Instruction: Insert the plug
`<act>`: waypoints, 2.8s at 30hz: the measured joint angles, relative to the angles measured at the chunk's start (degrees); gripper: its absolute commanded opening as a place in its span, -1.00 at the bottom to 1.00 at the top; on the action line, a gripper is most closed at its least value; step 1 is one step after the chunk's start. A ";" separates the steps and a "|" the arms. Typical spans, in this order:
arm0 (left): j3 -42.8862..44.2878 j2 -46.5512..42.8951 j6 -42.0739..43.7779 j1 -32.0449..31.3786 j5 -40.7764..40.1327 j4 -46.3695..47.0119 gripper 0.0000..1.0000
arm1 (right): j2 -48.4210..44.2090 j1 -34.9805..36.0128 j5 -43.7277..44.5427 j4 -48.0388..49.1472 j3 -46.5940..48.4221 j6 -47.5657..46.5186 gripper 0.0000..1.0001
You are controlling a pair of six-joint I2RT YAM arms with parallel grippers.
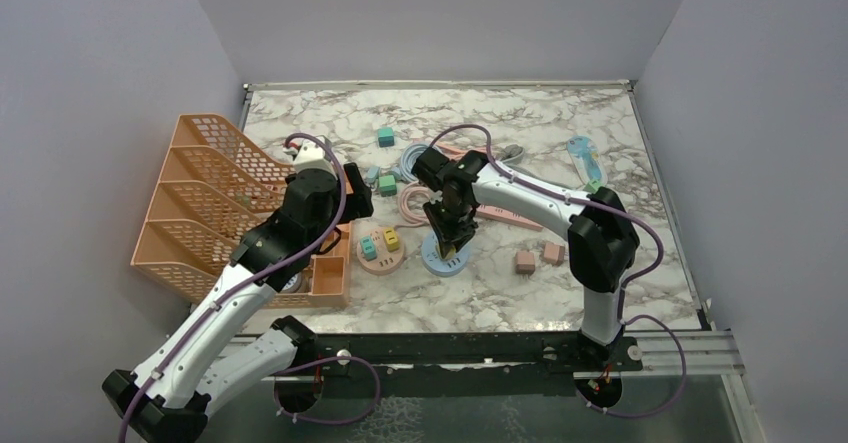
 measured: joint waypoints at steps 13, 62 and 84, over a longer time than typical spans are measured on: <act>-0.87 -0.96 0.26 0.02 -0.22 0.17 0.60 | 2.60 0.52 -0.44 -0.11 2.71 0.66 -0.98; 4.85 -5.70 2.01 0.00 -12.26 -2.45 0.47 | 15.54 4.22 6.58 -14.78 19.61 2.03 -0.76; 4.85 -4.81 2.12 0.00 -12.28 -3.10 0.47 | 18.93 4.48 7.72 -2.29 20.57 5.64 -0.13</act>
